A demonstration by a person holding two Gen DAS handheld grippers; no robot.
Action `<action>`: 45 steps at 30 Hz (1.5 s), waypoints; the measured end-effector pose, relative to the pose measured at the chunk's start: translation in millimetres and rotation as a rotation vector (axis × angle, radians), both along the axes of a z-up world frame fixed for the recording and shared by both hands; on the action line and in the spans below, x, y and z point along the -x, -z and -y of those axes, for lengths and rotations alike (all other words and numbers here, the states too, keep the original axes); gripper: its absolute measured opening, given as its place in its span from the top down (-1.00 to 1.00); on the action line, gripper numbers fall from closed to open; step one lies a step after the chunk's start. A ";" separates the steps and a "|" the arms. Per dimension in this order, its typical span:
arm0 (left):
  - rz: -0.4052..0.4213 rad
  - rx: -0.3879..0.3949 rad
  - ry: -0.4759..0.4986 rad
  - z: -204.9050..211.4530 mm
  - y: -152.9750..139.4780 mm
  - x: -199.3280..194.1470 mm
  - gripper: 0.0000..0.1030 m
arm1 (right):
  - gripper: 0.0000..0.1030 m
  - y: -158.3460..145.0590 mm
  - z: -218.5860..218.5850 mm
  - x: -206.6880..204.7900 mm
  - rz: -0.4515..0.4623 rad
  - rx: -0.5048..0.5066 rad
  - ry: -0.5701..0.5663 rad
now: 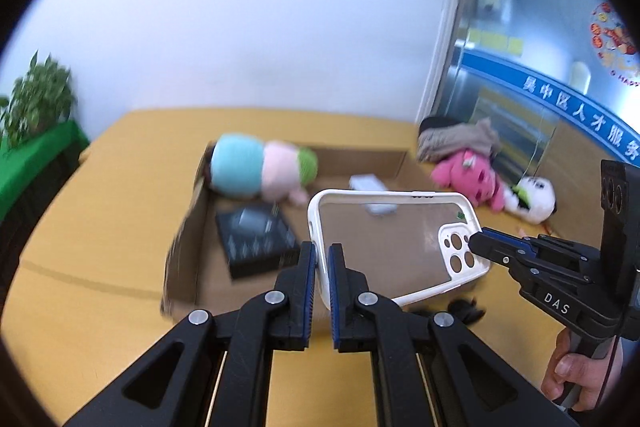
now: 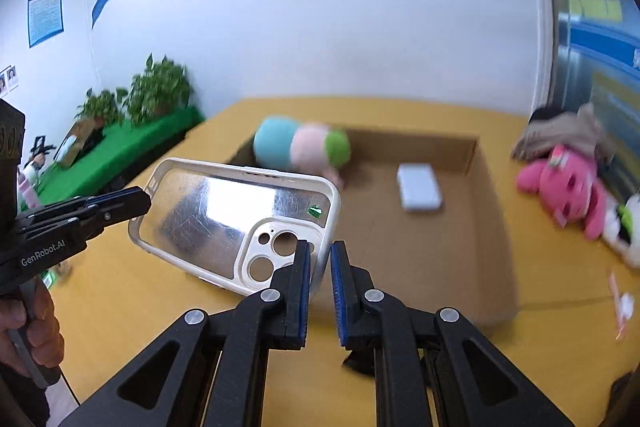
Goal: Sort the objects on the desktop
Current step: 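Lift the phone case with both grippers and carry it over the box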
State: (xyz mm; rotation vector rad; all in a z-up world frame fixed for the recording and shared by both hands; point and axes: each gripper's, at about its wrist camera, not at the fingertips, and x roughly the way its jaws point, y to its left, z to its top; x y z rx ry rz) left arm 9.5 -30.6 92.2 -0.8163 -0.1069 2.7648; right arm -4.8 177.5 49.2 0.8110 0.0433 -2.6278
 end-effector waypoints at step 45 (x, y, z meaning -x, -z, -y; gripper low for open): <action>0.519 0.153 0.019 -57.2 125.5 253.6 0.90 | 0.76 142.4 -32.1 270.8 0.630 -0.112 0.088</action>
